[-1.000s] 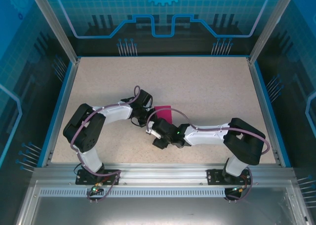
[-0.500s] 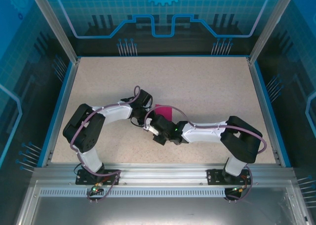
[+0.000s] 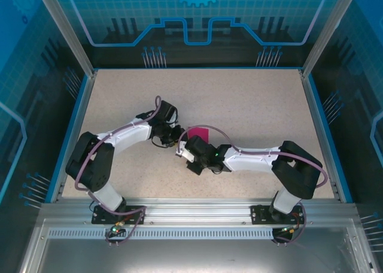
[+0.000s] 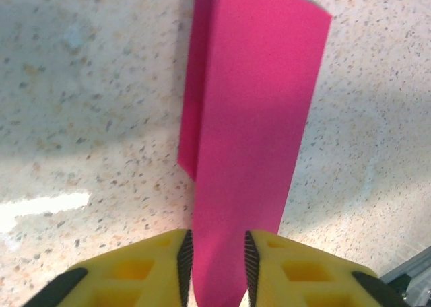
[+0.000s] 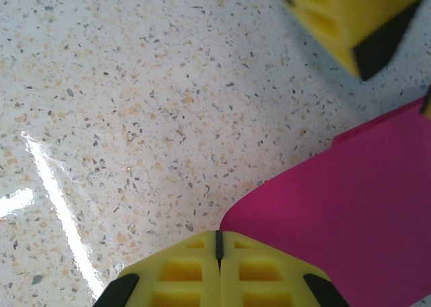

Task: Fold a paper plane with a square sheet of paper (fold left side to right side)
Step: Third fold the triangle at the center of the table.

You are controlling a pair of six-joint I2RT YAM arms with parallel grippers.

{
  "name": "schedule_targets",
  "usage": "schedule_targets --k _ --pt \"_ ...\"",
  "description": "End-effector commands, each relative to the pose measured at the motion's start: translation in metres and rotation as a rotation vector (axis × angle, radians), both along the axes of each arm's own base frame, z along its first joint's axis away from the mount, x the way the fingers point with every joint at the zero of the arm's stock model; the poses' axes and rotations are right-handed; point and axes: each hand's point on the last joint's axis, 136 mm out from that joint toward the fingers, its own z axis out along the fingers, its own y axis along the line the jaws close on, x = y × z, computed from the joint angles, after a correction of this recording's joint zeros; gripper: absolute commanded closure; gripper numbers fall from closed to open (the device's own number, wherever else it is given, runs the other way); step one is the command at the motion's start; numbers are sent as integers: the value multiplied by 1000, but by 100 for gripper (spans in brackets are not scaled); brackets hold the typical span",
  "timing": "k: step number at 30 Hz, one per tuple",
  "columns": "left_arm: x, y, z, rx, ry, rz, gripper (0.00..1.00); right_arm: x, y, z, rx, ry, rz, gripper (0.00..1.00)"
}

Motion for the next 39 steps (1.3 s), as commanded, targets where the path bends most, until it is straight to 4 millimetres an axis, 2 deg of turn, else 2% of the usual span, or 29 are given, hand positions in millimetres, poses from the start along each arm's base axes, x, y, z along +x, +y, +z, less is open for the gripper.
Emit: schedule_targets --k 1,7,11,15,22,29,35,39 --pt "18 -16 1 -31 -3 -61 74 0 -9 -7 -12 34 -26 100" --pt "49 -43 -12 -78 9 -108 78 1 -11 -9 -14 42 -34 100" --pt "58 -52 -28 -83 36 -124 78 1 -11 -10 -16 48 -35 100" --pt "53 -54 -50 -38 73 -146 79 1 -11 -10 -10 62 -37 100" --pt "41 -45 -81 30 127 -154 81 5 -16 -2 61 155 -78 100" --pt "37 -43 -88 64 136 -167 83 19 -33 4 169 311 -182 100" --pt "36 -44 -90 73 138 -171 83 39 -54 5 264 412 -306 100" --pt "36 -46 -89 72 136 -175 84 47 -68 -2 264 450 -370 100"
